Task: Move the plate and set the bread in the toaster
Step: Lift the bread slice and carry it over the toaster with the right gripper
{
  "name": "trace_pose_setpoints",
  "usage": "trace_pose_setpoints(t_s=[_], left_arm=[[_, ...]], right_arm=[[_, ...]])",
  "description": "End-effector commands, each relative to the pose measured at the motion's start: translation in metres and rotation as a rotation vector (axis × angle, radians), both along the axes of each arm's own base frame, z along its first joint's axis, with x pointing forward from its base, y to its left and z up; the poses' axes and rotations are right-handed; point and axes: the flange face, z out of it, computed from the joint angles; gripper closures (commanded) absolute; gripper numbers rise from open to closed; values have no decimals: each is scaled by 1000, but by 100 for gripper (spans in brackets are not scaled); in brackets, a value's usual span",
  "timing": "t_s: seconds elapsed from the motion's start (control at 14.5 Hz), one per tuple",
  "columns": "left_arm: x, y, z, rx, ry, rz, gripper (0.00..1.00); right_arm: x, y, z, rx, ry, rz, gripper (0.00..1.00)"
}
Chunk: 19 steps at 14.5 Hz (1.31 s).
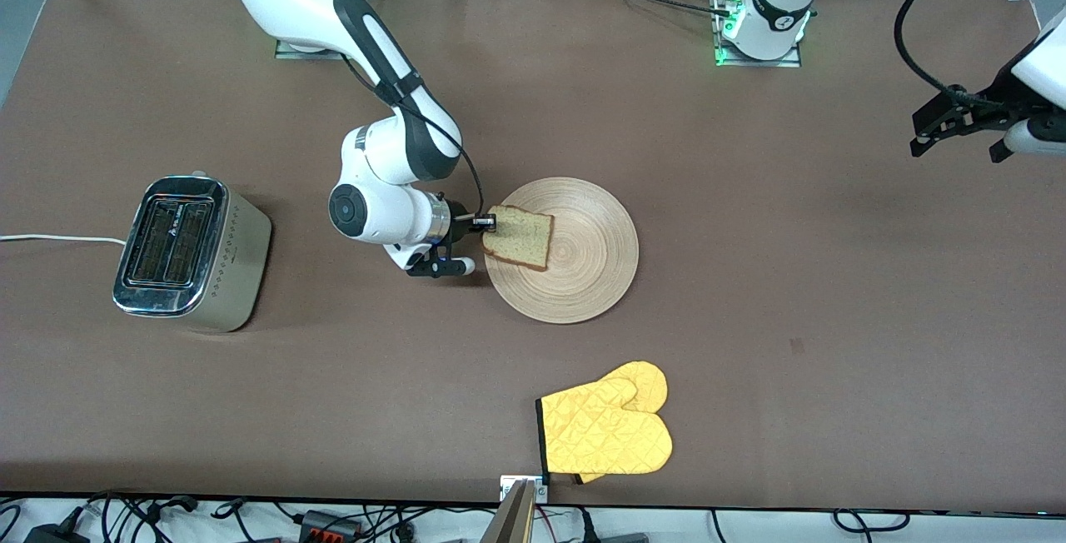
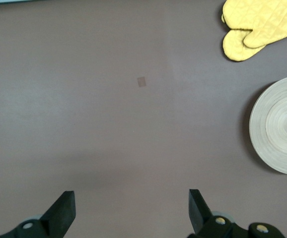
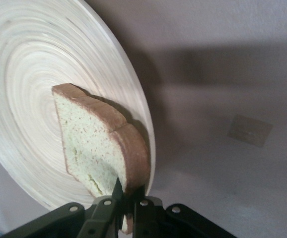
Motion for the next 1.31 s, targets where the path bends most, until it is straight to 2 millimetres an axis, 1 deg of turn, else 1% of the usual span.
trace_pose_setpoints(t_s=[0.0, 0.07, 0.14, 0.21, 0.28, 0.34, 0.41, 0.55, 0.62, 0.76, 0.9, 1.03, 1.1, 1.17, 1.24], left_arm=[[-6, 7, 6, -23, -27, 22, 0], [-6, 6, 6, -23, -24, 20, 0], [-5, 7, 4, -22, -17, 10, 0], [-3, 9, -2, -20, -5, 13, 0], [2, 5, -11, -15, 14, 10, 0], [4, 3, -12, -8, 14, 4, 0], [6, 3, -8, -7, 3, 7, 0], [9, 5, -12, -7, 11, 13, 0], [9, 9, -13, -8, 12, 19, 0], [12, 11, -15, -10, 15, 14, 0], [12, 10, -15, -16, 15, 15, 0], [12, 10, -15, -18, 15, 15, 0], [12, 10, -15, -18, 15, 15, 0], [12, 10, -14, -18, 14, 16, 0], [12, 9, -14, -18, 14, 15, 0]], right_arm=[[11, 2, 30, 29, -5, 26, 100], [15, -1, 44, 22, -12, 46, 100], [24, -16, 60, -16, -35, 59, 100], [32, -33, 76, -70, -64, 89, 100], [38, -50, 89, -125, -76, 117, 100], [42, -68, 100, -183, -79, 143, 100], [43, -85, 111, -249, -63, 174, 100], [45, -126, 139, -339, -35, 188, 100], [47, -150, 151, -386, -22, 192, 100], [53, -179, 171, -491, 9, 195, 100], [62, -216, 200, -598, 29, 175, 100], [65, -252, 222, -715, 53, 178, 100], [66, -267, 231, -787, 55, 217, 100], [66, -278, 234, -830, 63, 257, 100], [68, -297, 239, -861, 68, 257, 100]])
